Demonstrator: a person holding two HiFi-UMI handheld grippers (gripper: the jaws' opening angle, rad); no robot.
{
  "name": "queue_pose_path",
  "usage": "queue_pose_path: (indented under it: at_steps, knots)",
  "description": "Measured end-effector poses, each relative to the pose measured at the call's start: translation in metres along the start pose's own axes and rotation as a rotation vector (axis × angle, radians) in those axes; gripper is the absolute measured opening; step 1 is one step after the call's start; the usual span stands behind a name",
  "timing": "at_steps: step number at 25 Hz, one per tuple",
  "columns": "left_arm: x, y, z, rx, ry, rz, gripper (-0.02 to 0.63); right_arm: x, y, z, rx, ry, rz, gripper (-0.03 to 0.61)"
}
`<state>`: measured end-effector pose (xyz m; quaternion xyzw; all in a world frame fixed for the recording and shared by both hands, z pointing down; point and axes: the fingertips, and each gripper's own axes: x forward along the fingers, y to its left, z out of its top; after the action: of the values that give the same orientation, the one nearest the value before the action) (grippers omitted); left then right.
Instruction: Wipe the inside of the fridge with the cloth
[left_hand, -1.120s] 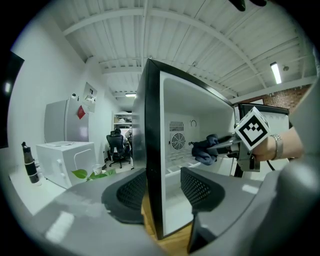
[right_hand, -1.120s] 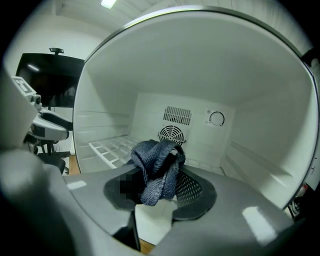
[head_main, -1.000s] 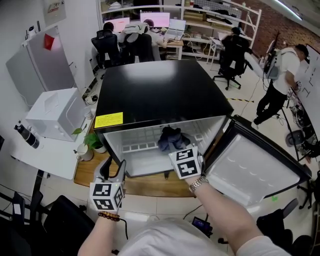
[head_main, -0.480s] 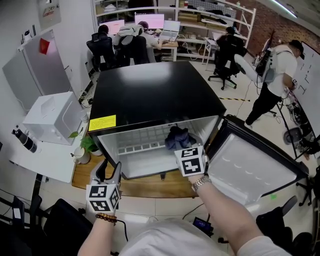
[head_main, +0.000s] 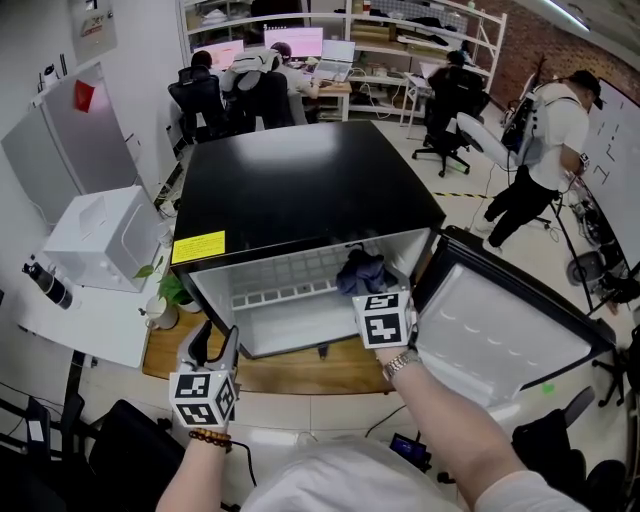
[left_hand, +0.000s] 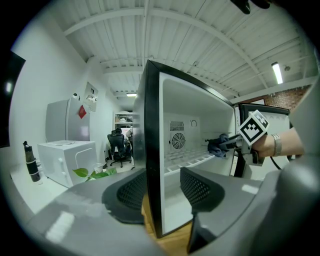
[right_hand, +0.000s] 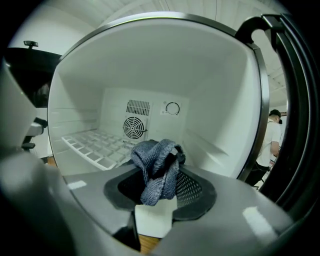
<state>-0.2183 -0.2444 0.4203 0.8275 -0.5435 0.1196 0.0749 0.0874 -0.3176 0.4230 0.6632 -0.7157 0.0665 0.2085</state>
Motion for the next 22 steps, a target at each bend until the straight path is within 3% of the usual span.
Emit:
queue_pose_path:
  at_steps: [7,12,15,19,22]
  knots:
    - [-0.005,-0.011,-0.004,0.009,0.007,-0.013,0.198,-0.006,-0.004,0.003,0.055,-0.026,-0.009,0.147]
    - [-0.004,-0.037,0.004,0.019,-0.009,-0.082,0.19,-0.029,0.009,0.022,0.098,-0.127,0.114,0.149]
    - [0.002,-0.065,0.018,0.02,-0.043,-0.183,0.191,-0.045,0.02,0.032,0.098,-0.178,0.224,0.148]
    - [0.007,-0.111,0.041,0.032,-0.098,-0.377,0.194,-0.07,0.037,0.038,0.082,-0.218,0.392,0.149]
    - [0.004,-0.153,0.058,0.106,-0.132,-0.527,0.213,-0.091,0.043,0.041,0.077,-0.238,0.515,0.149]
